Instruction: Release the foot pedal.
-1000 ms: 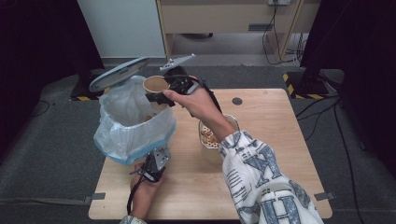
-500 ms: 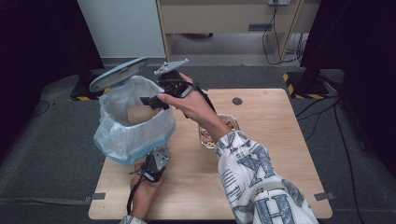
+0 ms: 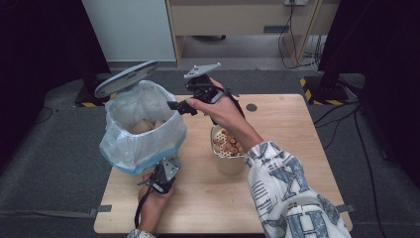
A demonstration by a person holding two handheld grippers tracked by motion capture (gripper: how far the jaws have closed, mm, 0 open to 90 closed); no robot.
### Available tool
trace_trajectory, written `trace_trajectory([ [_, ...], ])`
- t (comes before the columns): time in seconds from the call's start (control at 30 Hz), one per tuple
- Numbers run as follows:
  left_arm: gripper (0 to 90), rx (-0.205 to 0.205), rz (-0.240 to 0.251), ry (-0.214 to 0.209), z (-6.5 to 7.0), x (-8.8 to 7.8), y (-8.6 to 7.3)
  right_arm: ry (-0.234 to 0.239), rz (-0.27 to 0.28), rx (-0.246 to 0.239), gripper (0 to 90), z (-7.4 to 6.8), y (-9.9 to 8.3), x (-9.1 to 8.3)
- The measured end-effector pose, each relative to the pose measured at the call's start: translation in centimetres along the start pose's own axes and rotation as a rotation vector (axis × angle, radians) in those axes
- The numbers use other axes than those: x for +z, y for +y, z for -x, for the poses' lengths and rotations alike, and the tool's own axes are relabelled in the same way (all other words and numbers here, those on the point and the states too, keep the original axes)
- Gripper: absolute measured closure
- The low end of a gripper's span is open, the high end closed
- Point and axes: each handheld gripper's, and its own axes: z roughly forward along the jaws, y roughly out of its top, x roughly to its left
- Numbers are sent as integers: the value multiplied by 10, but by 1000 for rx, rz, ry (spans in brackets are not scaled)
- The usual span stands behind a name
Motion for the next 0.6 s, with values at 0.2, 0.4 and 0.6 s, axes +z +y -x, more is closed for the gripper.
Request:
trace_trajectory([
  [0.2, 895, -2, 3, -1, 0, 0, 0, -22, 0, 11, 89, 10, -7, -11],
  [0.4, 805, -28, 13, 6, 2, -3, 2, -44, -7, 22, 90, 19, -15, -22],
  [0.6, 656, -6, 62, -13, 21, -15, 11, -74, -13, 36, 91, 31, -26, -36],
])
